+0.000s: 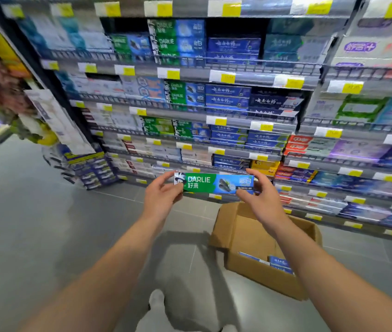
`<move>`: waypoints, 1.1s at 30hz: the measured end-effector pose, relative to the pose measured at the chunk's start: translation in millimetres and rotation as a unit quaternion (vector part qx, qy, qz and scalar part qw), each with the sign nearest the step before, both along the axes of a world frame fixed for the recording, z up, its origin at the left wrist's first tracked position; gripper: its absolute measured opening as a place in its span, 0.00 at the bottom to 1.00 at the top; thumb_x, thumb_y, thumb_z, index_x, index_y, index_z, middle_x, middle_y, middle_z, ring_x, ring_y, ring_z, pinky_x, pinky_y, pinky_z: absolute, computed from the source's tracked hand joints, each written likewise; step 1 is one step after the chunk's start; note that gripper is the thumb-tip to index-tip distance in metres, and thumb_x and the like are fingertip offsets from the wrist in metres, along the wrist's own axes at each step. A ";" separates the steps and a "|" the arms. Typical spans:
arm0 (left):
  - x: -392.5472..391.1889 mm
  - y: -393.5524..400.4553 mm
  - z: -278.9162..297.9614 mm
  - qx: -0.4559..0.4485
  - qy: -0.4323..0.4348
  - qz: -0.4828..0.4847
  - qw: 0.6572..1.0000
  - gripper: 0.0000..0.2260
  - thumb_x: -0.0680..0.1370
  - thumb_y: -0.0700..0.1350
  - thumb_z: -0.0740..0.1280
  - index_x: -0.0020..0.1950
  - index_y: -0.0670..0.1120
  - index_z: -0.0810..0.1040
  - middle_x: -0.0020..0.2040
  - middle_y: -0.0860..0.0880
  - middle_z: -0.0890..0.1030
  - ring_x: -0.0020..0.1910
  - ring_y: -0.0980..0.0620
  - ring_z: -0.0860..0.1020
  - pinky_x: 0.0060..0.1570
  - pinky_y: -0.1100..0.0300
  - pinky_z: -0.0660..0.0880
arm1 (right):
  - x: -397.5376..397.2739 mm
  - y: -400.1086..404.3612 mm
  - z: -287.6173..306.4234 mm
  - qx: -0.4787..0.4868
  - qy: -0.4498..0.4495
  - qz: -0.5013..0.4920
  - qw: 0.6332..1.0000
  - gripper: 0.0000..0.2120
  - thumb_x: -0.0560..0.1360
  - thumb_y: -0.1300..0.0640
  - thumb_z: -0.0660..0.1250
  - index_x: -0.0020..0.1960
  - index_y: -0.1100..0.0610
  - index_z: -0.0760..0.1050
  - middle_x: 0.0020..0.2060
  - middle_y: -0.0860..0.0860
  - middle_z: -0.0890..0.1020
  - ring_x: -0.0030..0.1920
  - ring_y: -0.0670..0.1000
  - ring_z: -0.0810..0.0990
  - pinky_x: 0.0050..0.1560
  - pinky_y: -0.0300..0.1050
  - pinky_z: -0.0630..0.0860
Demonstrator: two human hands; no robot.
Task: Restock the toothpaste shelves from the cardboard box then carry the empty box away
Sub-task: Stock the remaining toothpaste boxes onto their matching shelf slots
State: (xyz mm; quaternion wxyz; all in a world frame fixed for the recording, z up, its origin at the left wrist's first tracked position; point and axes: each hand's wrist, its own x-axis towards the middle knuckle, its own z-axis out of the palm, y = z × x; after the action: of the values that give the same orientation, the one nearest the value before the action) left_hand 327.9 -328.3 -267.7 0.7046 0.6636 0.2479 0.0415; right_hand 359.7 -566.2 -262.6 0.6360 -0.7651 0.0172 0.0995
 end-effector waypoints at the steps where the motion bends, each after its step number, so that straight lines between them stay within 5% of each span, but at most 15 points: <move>1: -0.1 12.5 5.1 0.004 -0.005 0.003 1.000 0.17 0.76 0.36 0.69 0.64 0.45 0.76 0.43 0.45 0.83 0.39 0.53 0.81 0.46 0.58 0.79 | 2.6 13.1 5.5 -0.005 -0.008 0.009 1.000 0.26 0.75 0.61 0.71 0.70 0.48 0.68 0.54 0.51 0.78 0.51 0.49 0.80 0.42 0.44 0.81; 4: 1.0 53.8 18.9 0.017 -0.021 0.012 1.000 0.15 0.77 0.37 0.69 0.62 0.48 0.76 0.41 0.45 0.83 0.39 0.51 0.81 0.50 0.53 0.80 | 12.1 57.7 21.8 -0.006 -0.027 0.021 0.999 0.27 0.76 0.61 0.70 0.71 0.49 0.65 0.52 0.47 0.77 0.47 0.47 0.80 0.48 0.52 0.81; 8: 17.9 120.8 27.4 0.074 -0.040 0.001 0.996 0.14 0.75 0.43 0.72 0.57 0.56 0.76 0.36 0.42 0.81 0.40 0.43 0.80 0.55 0.41 0.78 | 27.5 120.6 41.4 -0.005 -0.053 0.016 0.998 0.27 0.76 0.60 0.69 0.72 0.50 0.64 0.56 0.48 0.76 0.40 0.44 0.78 0.44 0.49 0.81; 10: 29.6 156.6 32.8 0.086 -0.046 -0.003 0.995 0.14 0.76 0.41 0.71 0.61 0.52 0.76 0.34 0.46 0.78 0.39 0.47 0.78 0.54 0.41 0.78 | 35.6 155.4 47.2 -0.011 -0.064 0.007 0.998 0.26 0.77 0.60 0.69 0.71 0.49 0.65 0.54 0.46 0.76 0.40 0.43 0.78 0.40 0.44 0.80; 13: 48.9 208.9 43.3 0.091 -0.062 -0.009 0.994 0.18 0.77 0.43 0.70 0.66 0.50 0.75 0.43 0.51 0.83 0.43 0.49 0.83 0.54 0.44 0.79 | 51.1 208.1 55.0 -0.015 -0.071 -0.015 0.997 0.25 0.77 0.60 0.69 0.70 0.48 0.66 0.55 0.46 0.76 0.45 0.43 0.79 0.35 0.37 0.78; 16: 72.0 256.4 56.3 0.143 -0.077 -0.038 0.986 0.20 0.77 0.48 0.70 0.70 0.52 0.74 0.50 0.51 0.83 0.47 0.54 0.82 0.55 0.55 0.78 | 70.4 258.7 67.8 -0.023 -0.092 -0.044 0.995 0.24 0.76 0.61 0.69 0.70 0.50 0.67 0.57 0.48 0.76 0.46 0.44 0.79 0.41 0.39 0.79; 19: 96.7 290.9 75.0 0.142 -0.093 -0.051 0.984 0.22 0.77 0.46 0.70 0.70 0.51 0.73 0.55 0.55 0.80 0.49 0.53 0.82 0.57 0.50 0.78 | 87.2 298.6 80.4 -0.024 -0.103 -0.068 0.992 0.25 0.77 0.62 0.68 0.72 0.51 0.66 0.58 0.49 0.75 0.45 0.44 0.78 0.41 0.41 0.78; 23: 130.2 325.1 99.2 0.123 -0.102 -0.057 0.986 0.23 0.77 0.44 0.69 0.72 0.53 0.71 0.59 0.56 0.74 0.46 0.62 0.78 0.50 0.59 0.78 | 113.0 336.2 92.6 -0.023 -0.119 -0.086 0.989 0.26 0.78 0.61 0.67 0.73 0.51 0.64 0.61 0.51 0.77 0.50 0.50 0.81 0.48 0.51 0.81; 27: 168.2 351.9 118.0 0.136 -0.114 -0.076 0.981 0.25 0.78 0.44 0.69 0.74 0.54 0.68 0.61 0.56 0.76 0.53 0.52 0.80 0.56 0.53 0.76 | 147.8 365.7 104.6 -0.063 -0.147 -0.110 0.981 0.29 0.77 0.56 0.69 0.75 0.50 0.61 0.61 0.49 0.73 0.50 0.50 0.79 0.46 0.51 0.77; 30: 199.4 364.6 128.2 0.126 -0.127 -0.074 0.981 0.27 0.78 0.42 0.69 0.75 0.51 0.67 0.59 0.56 0.77 0.49 0.55 0.77 0.55 0.55 0.73 | 178.7 384.7 113.1 -0.091 -0.155 -0.127 0.975 0.30 0.77 0.53 0.68 0.76 0.52 0.60 0.63 0.51 0.72 0.48 0.44 0.75 0.49 0.47 0.72; 33: 234.5 373.5 134.3 0.128 -0.135 -0.083 0.979 0.27 0.78 0.41 0.68 0.76 0.50 0.65 0.64 0.52 0.74 0.43 0.64 0.72 0.48 0.59 0.70 | 216.0 398.7 117.3 -0.100 -0.173 -0.143 0.969 0.30 0.77 0.53 0.69 0.75 0.54 0.62 0.69 0.50 0.72 0.61 0.50 0.74 0.59 0.47 0.73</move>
State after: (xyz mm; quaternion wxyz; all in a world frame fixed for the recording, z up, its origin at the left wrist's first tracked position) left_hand 562.3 45.2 -133.4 0.6418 0.7549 0.0873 0.1033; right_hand 575.6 -167.5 -145.3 0.5569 -0.8202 0.0265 -0.1285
